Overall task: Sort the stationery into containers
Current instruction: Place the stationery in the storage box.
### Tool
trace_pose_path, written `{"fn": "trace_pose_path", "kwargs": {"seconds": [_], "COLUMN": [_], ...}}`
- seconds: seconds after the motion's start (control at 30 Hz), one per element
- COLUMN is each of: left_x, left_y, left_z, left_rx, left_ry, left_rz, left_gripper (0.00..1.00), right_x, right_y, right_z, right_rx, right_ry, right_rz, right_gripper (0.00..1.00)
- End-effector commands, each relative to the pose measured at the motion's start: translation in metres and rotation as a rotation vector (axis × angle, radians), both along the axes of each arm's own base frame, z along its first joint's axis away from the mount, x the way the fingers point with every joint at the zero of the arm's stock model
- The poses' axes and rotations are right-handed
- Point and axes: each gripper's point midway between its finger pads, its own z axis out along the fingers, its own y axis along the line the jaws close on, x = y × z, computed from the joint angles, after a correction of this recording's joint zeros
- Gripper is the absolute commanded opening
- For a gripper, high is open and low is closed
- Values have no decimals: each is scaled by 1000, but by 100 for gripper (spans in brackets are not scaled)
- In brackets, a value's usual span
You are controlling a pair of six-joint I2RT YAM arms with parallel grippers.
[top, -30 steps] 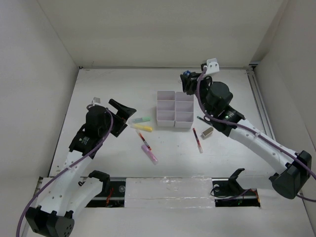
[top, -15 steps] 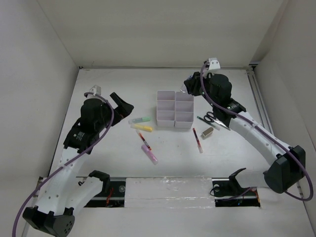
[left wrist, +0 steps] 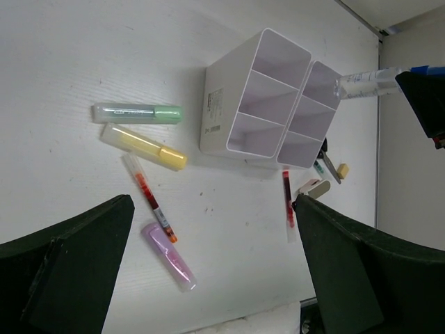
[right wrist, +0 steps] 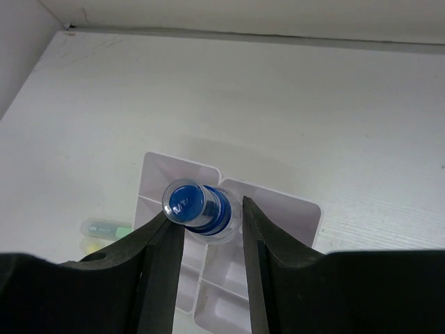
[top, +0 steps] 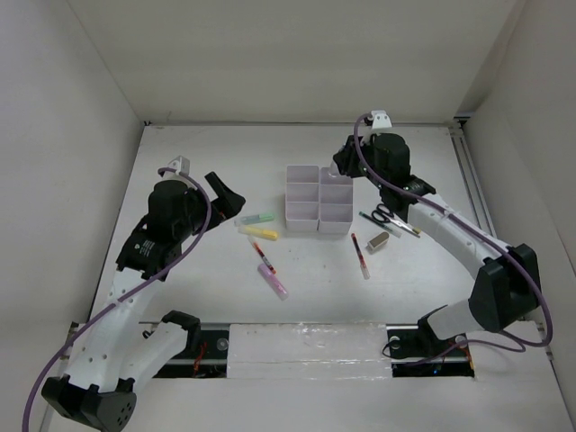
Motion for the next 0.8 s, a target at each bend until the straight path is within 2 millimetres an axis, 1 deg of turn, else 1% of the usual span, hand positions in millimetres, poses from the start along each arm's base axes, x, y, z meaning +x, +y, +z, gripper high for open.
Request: {"fn": "trace_pose_path", "kwargs": {"seconds": [0.0, 0.03, 0.07, 0.1, 0.13, 0.17, 0.2, 0.23, 0.27, 0.3, 0.43, 0.5, 0.53, 0.57, 0.6, 0.7, 0.73, 0.77], "left_x": [1, 1, 1, 1, 1, 1, 1, 0, 0, 0, 0, 0, 0, 0, 1, 1, 1, 1], "left_y": [-1, -1, -1, -1, -1, -1, -1, -1, -1, -1, -1, -1, -1, -1, -1, -1, -1, -1], "left_z": [1, 1, 1, 1, 1, 1, 1, -3, -3, -3, -3, -7, -7, -7, -5, -5, -5, -5], "left_rx": [17, 17, 17, 17, 17, 17, 17, 20, 20, 20, 20, 15, 15, 15, 13, 12, 12, 12], "left_ry": [-19, -19, -19, -19, -19, -19, -19, -11, -10, -10, -10, 1, 1, 1, -7, -8, -8, -8], "left_rz": [-25, -25, -25, -25, -25, -25, -25, -25, -25, -25, -25, -21, -21, -21, -20, -20, -20, -20], "left_gripper": [100, 100, 100, 100, 100, 100, 100, 100, 100, 100, 100, 100, 100, 100, 100, 100, 100, 100], "right_x": [9, 10, 13, 12, 13, 13, 15, 16, 18, 19, 20, 22, 22, 24, 24, 23, 22, 23], "right_y": [2, 2, -1, -2, -1, -1, -5, -5, -9, -6, -9, -8, -8, -12, -10, -8, -9, -8], "right_z": [21, 23, 17, 11, 14, 13, 13, 8, 6, 2, 4, -4, -4, -4, -10, -12, -18, -14], "right_rx": [55, 58, 55, 50, 55, 57, 57, 53, 53, 51, 56, 51, 51, 51, 48, 51, 46, 51], "right_ry": [-73, -81, -75, -64, -76, -80, -80, -71, -72, -63, -71, -59, -59, -60, -47, -48, -37, -49], "right_rz": [1, 2, -8, -8, -8, -8, -17, -17, -26, -16, -16, -16, -16, -25, -13, -4, -4, -4], "right_gripper": [0, 0, 0, 0, 0, 0, 0, 0, 0, 0, 0, 0, 0, 0, 0, 0, 2, 3]}}
